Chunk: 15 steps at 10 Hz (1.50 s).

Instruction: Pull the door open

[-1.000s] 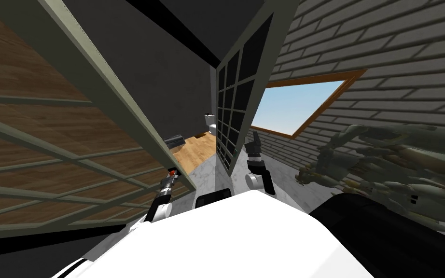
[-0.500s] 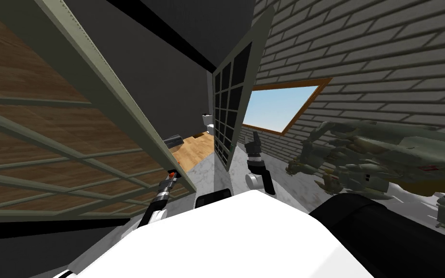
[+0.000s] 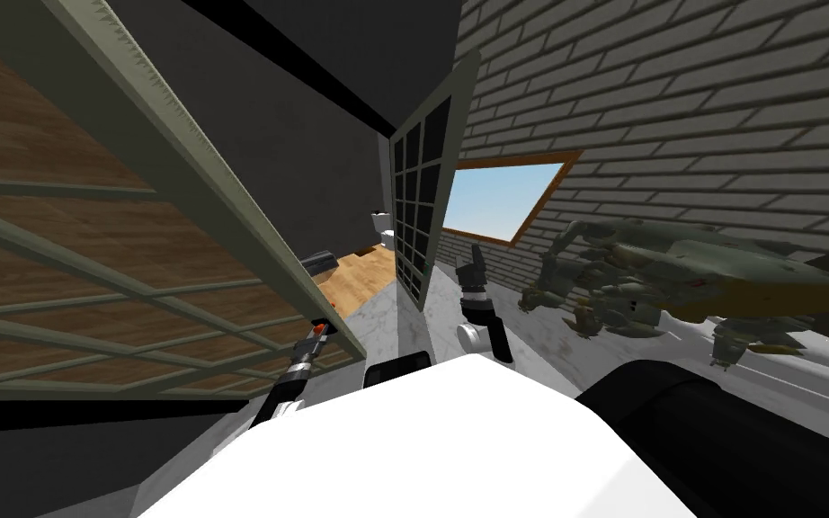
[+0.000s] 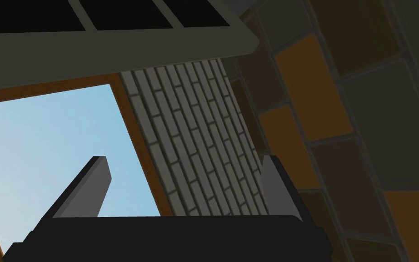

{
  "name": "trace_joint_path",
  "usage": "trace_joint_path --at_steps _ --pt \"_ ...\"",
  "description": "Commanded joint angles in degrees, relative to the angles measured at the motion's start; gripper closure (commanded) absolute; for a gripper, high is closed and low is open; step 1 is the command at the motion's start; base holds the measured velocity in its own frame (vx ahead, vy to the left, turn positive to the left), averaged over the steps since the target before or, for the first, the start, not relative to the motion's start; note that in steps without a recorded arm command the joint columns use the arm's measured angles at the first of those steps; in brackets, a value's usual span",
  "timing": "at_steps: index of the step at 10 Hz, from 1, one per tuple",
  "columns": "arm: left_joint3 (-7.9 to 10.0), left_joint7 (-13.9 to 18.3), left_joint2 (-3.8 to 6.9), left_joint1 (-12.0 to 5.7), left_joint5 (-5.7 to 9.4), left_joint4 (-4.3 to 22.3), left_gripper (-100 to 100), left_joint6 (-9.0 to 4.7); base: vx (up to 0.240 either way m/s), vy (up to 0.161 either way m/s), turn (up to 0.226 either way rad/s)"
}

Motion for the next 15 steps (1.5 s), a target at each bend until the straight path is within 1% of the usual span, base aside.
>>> trace_joint_path --at_steps 1,2,3,5,6,7,15 --pt "-1.48 1.03 0.61 0.45 -0.21 0.37 100 -1.35 -0.206 0.070 -0.125" --pt "-2.27 1.53 1.17 0.83 -0.25 0.18 100 -2.02 -0.205 0.074 -0.104" --pt "-3.38 2.23 1.96 1.36 -0.32 -0.09 100 -2.96 -0.232 0.056 -0.143" --pt "-4.73 3.08 2.91 2.01 -0.40 -0.42 100 -4.10 -0.237 0.071 -0.115" --pt "-4.29 2.75 2.58 1.59 -0.39 -0.23 100 -3.43 -0.110 0.025 -0.026" --pt "-5.10 3.48 2.91 2.06 -0.62 0.20 100 -4.42 -0.141 0.023 -0.115" --pt "-8.64 6.95 5.43 3.94 -1.56 1.87 100 -10.17 -0.200 0.075 -0.143"
